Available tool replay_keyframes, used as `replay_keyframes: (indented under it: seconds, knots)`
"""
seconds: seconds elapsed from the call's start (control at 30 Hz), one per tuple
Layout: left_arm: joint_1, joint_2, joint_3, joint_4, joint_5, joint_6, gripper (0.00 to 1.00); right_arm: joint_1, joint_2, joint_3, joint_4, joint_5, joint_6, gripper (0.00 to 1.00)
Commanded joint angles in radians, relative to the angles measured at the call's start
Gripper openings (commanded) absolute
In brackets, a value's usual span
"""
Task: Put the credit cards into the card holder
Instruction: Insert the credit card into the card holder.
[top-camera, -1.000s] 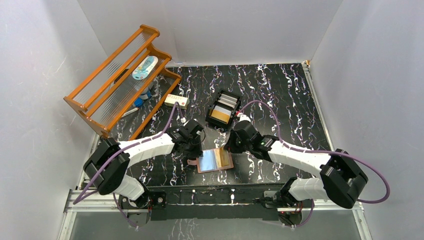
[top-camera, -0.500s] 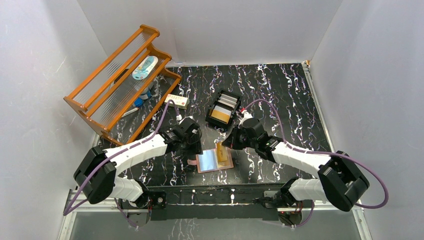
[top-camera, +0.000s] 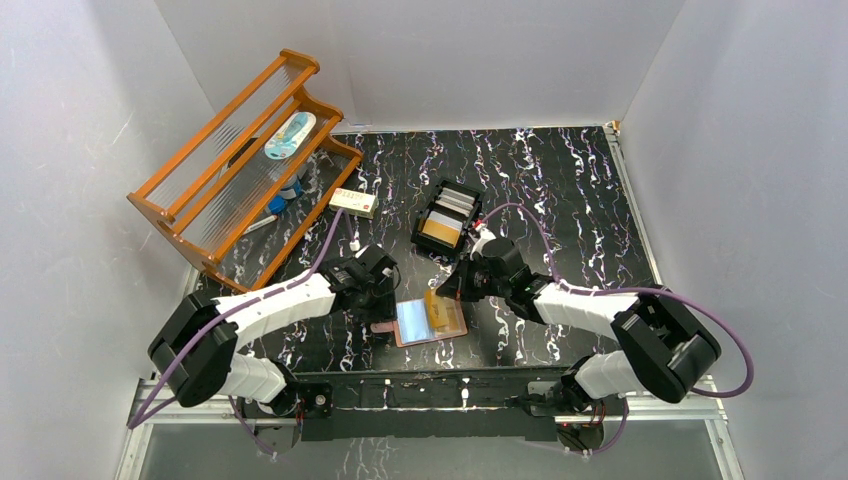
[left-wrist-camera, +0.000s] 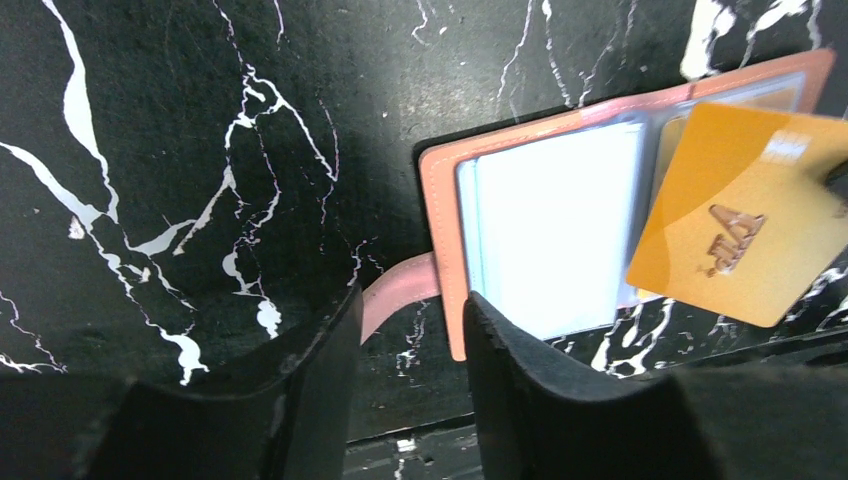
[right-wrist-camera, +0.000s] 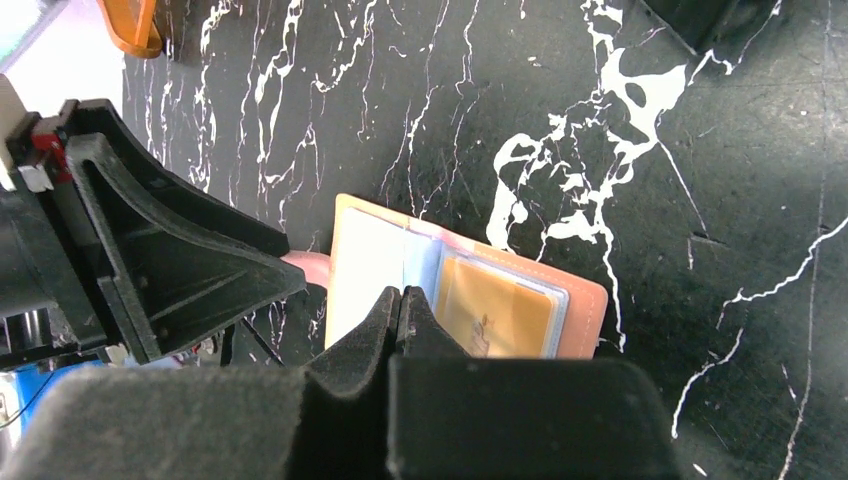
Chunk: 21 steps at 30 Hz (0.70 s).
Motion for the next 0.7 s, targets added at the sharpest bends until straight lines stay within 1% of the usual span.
replay_keyframes:
  seconds: [0.0, 0.1, 0.17, 0.43, 0.67]
  knots:
    - [0.002, 0.008, -0.043, 0.034, 0.000, 0.021, 0.35, -0.007, 0.028, -0.022, 0.132, -0.033, 0.024, 0.00]
    - [0.002, 0.008, -0.056, 0.060, 0.011, 0.023, 0.24, -0.009, 0.038, -0.040, 0.161, -0.047, 0.043, 0.00]
    - [0.002, 0.008, -0.065, 0.075, 0.015, 0.024, 0.19, -0.009, 0.040, -0.053, 0.166, -0.048, 0.051, 0.00]
    - [0.002, 0.049, -0.081, 0.114, 0.025, 0.028, 0.16, -0.013, 0.047, -0.086, 0.188, -0.024, 0.093, 0.00]
    - [0.002, 0.085, -0.075, 0.148, 0.045, 0.034, 0.15, -0.013, 0.091, -0.115, 0.281, -0.040, 0.144, 0.00]
